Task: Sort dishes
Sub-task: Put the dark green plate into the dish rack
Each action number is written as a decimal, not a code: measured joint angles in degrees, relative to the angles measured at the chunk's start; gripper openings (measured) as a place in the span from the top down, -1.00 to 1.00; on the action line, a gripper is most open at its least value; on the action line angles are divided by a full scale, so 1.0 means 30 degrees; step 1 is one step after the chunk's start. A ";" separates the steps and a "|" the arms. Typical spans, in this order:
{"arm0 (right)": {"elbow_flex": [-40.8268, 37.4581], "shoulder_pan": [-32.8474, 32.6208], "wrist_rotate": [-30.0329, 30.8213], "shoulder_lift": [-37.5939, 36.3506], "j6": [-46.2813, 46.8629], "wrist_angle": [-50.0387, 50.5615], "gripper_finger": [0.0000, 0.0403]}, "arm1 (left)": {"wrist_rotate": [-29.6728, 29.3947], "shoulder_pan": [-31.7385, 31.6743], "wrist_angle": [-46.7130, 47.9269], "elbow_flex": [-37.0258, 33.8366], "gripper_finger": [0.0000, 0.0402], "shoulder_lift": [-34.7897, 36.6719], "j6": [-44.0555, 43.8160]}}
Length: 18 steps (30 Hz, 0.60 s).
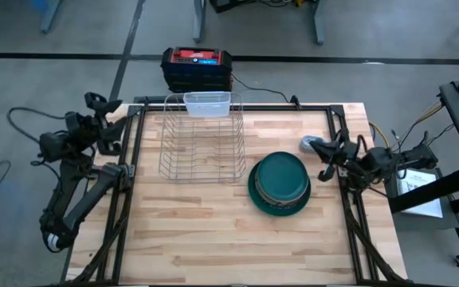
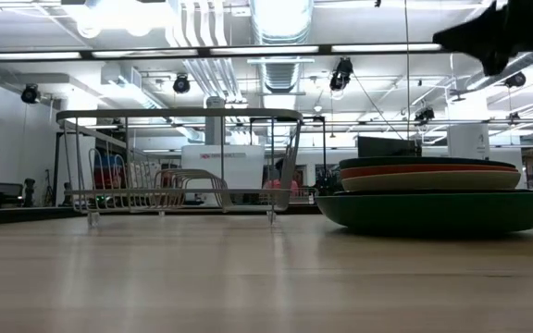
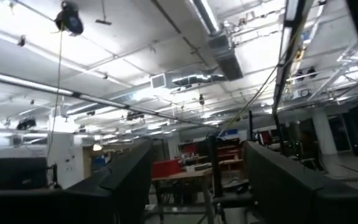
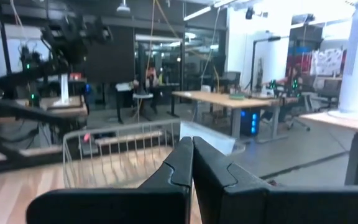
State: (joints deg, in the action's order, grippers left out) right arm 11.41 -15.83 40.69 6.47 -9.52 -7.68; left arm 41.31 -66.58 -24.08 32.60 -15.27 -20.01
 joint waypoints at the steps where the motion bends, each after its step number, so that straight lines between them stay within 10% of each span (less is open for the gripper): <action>1: 0.0260 -0.0003 0.0000 0.0005 -0.0174 0.0022 1.00 | -0.0019 0.0074 -0.0121 0.0029 -0.17 -0.0546 -0.0009; 18: 0.1762 -0.0003 -0.0022 0.0017 -0.0546 0.0486 1.00 | -0.0947 0.5986 0.4368 0.6283 -0.17 -0.7713 0.3475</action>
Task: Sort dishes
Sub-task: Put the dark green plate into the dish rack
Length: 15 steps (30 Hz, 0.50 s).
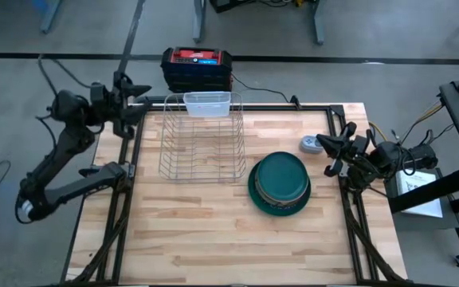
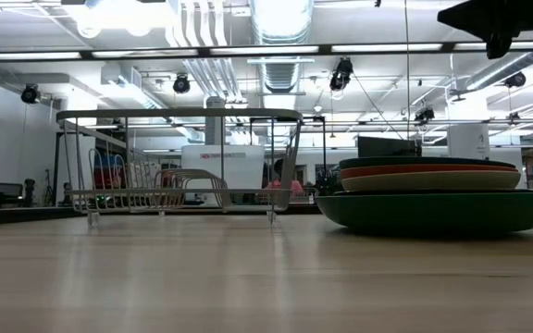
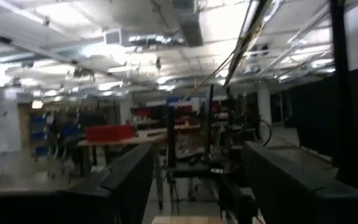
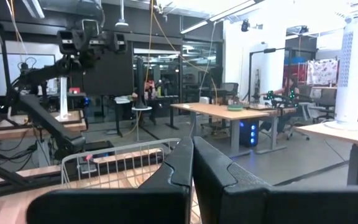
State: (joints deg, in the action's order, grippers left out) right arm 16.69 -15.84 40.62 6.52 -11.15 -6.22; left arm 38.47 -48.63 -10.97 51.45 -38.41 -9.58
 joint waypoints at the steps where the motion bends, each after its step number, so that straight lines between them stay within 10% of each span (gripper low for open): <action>1: 0.0013 0.0000 0.0000 0.0000 0.0023 -0.0005 1.00 | -0.0547 0.0473 0.0966 0.0560 -0.17 -0.0314 0.0485; 15: 0.0645 0.0000 -0.0026 0.0000 0.0319 -0.0026 1.00 | -0.5772 0.8503 0.3395 0.2206 -0.17 -0.3229 0.2471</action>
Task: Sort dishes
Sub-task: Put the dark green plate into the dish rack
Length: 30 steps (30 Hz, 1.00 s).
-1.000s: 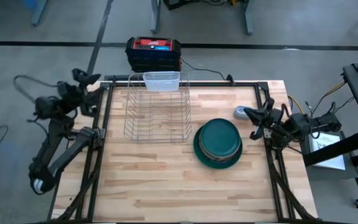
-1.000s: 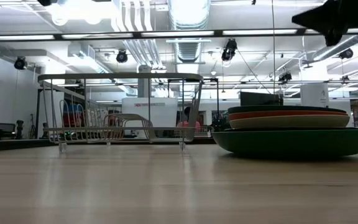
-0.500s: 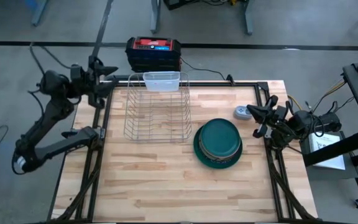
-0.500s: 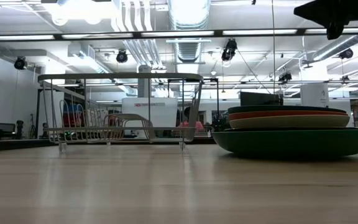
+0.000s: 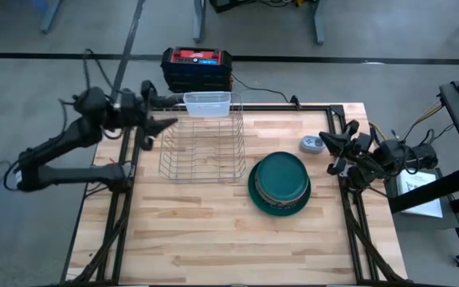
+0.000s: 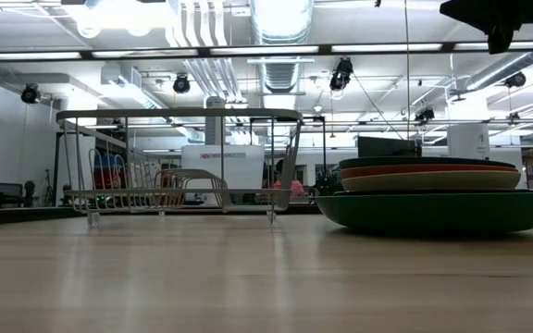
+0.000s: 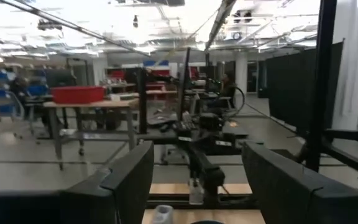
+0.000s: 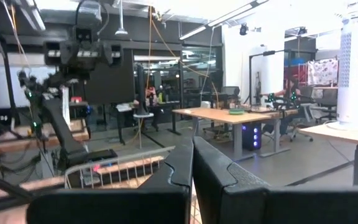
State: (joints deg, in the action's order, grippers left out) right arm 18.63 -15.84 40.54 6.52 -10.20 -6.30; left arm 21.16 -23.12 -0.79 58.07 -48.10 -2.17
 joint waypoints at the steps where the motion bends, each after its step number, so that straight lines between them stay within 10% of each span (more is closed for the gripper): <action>1: 0.0082 0.0000 -0.0003 0.0000 0.0020 -0.0011 1.00 | -0.0470 0.0817 -0.0503 -0.0009 -0.17 -0.0435 0.0020; 13: 0.0278 0.0000 0.0004 0.0007 -0.0098 0.1179 1.00 | -0.5376 0.6857 -0.2293 0.1603 -0.17 -0.5507 0.0712; 30: 0.1425 -0.0002 0.0024 0.0015 0.1744 0.4644 1.00 | -0.6877 0.7053 0.6408 1.0626 -0.16 -1.5121 -0.3340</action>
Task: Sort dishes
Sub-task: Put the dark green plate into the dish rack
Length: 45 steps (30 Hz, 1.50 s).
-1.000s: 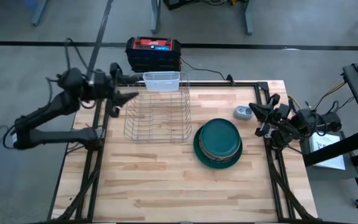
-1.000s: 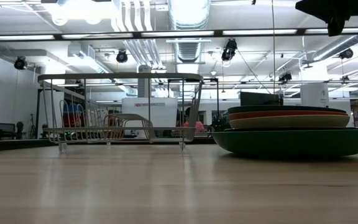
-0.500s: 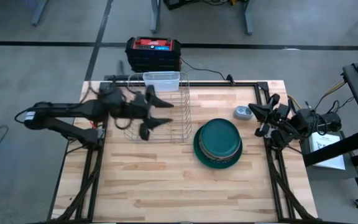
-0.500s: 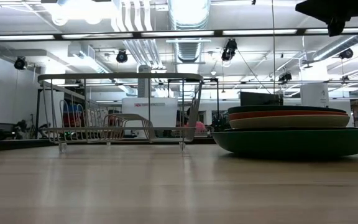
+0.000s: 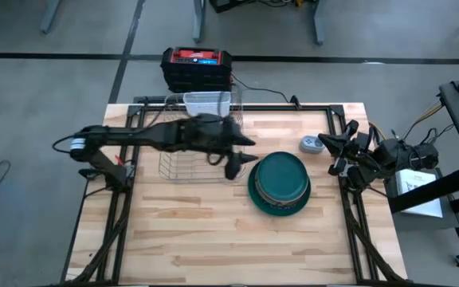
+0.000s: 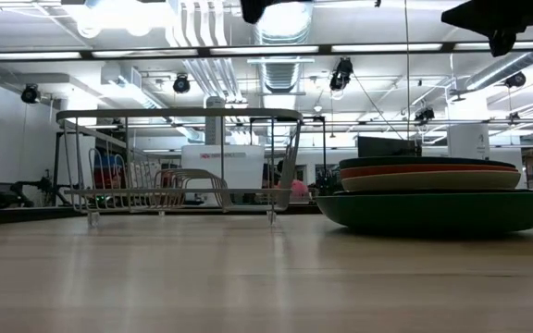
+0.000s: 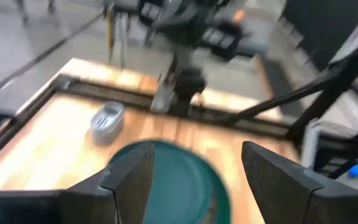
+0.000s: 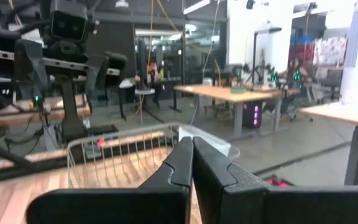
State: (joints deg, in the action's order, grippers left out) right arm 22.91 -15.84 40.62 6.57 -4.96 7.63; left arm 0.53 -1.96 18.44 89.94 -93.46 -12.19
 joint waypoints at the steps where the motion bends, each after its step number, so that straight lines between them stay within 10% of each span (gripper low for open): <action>1: 0.0272 0.0000 -0.0001 0.0000 0.0430 0.0786 1.00 | -0.0027 -0.0007 0.1184 0.0885 -0.16 -0.0619 0.0144; 21: 0.1942 -0.0003 0.0394 -0.0031 0.2671 0.5514 1.00 | -0.1317 -0.0021 1.0452 1.4956 -0.16 -1.0575 0.2238; 45: 0.2546 -0.0006 0.2187 -0.0044 0.3669 0.7479 1.00 | -0.5962 -0.0138 1.0379 1.4487 -0.16 -1.3487 0.1320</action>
State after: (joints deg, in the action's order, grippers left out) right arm 30.55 -15.86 47.18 6.44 6.04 30.07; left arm -17.36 -2.37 49.57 133.40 -133.92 -8.23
